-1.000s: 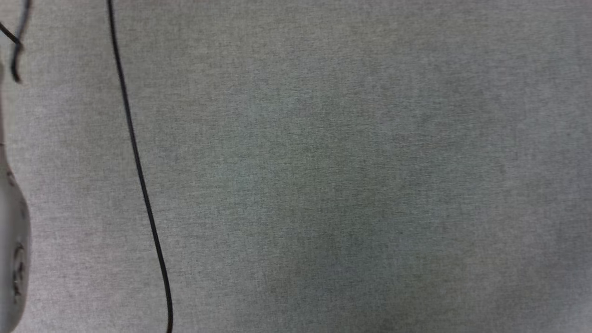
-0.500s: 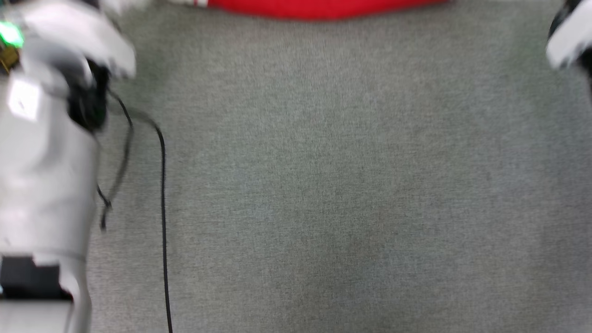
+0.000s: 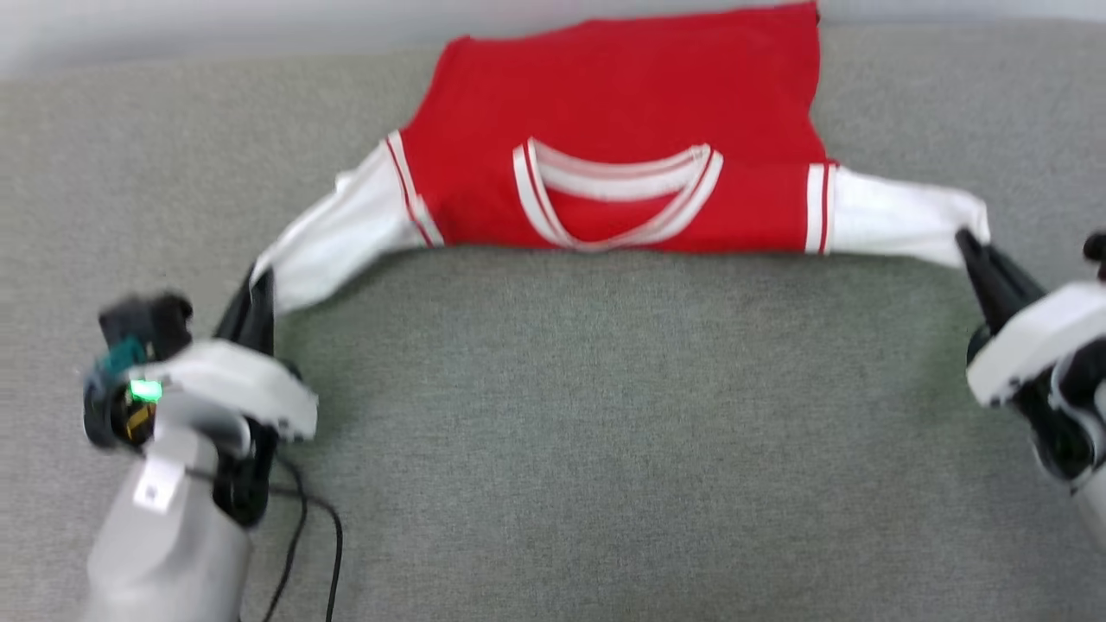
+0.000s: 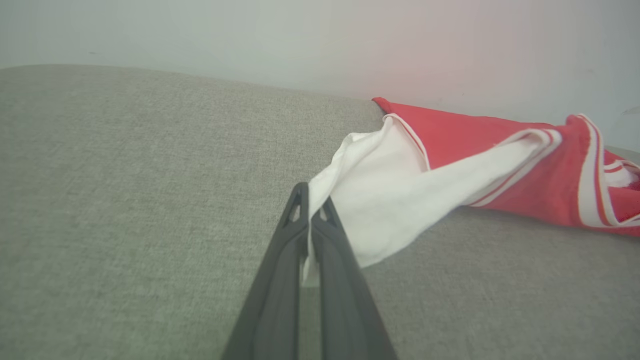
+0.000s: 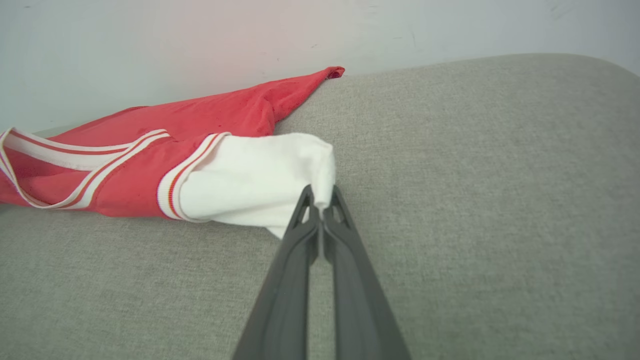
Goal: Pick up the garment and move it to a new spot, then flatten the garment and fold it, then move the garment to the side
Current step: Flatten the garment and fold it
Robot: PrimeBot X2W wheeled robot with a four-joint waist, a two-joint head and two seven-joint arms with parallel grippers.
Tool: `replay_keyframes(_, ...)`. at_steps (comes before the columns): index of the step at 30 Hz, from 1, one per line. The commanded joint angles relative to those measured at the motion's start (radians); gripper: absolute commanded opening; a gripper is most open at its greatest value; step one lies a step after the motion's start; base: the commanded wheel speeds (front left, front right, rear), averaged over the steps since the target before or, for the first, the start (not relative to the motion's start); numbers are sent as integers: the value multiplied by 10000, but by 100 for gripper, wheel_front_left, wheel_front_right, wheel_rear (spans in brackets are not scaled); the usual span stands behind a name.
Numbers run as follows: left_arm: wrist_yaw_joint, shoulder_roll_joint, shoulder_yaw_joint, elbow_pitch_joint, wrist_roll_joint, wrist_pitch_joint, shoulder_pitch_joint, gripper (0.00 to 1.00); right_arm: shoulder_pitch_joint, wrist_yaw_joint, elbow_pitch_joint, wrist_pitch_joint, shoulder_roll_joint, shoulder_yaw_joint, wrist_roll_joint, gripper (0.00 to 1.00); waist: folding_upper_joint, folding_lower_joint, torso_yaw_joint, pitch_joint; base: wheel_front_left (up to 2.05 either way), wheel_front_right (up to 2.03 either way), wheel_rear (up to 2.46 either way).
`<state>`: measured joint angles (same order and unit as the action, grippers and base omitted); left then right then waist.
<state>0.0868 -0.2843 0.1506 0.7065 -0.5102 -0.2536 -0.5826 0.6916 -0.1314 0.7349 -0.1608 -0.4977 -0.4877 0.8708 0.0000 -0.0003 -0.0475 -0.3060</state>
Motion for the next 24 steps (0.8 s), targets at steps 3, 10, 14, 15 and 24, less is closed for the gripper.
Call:
replay_keyframes(3,-276,-91,-264,-662,-124,-84,1450,0,-1237,14,-289,-141,-120,180,-16,0,0,3,118,997,0,0,0)
replay_keyframes(10,-912,-241,-751,-2212,-379,-20,4160,0,-3528,15,-716,159,139,774,-15,0,0,3,229,2098,0,0,0)
replay_keyframes(14,-1298,-210,-957,-3167,-582,155,5640,0,-4791,17,-877,266,257,1356,-193,0,0,3,302,2512,0,0,0)
replay_keyframes(15,-1398,-214,-1008,-3421,-591,176,5987,0,-5128,17,-975,304,296,1502,-300,0,0,3,316,2586,0,0,0)
replay_keyframes(24,-1875,-62,-918,-4998,-657,571,7881,0,-7653,17,-2329,1030,692,3190,-2111,0,0,3,432,2891,0,0,0)
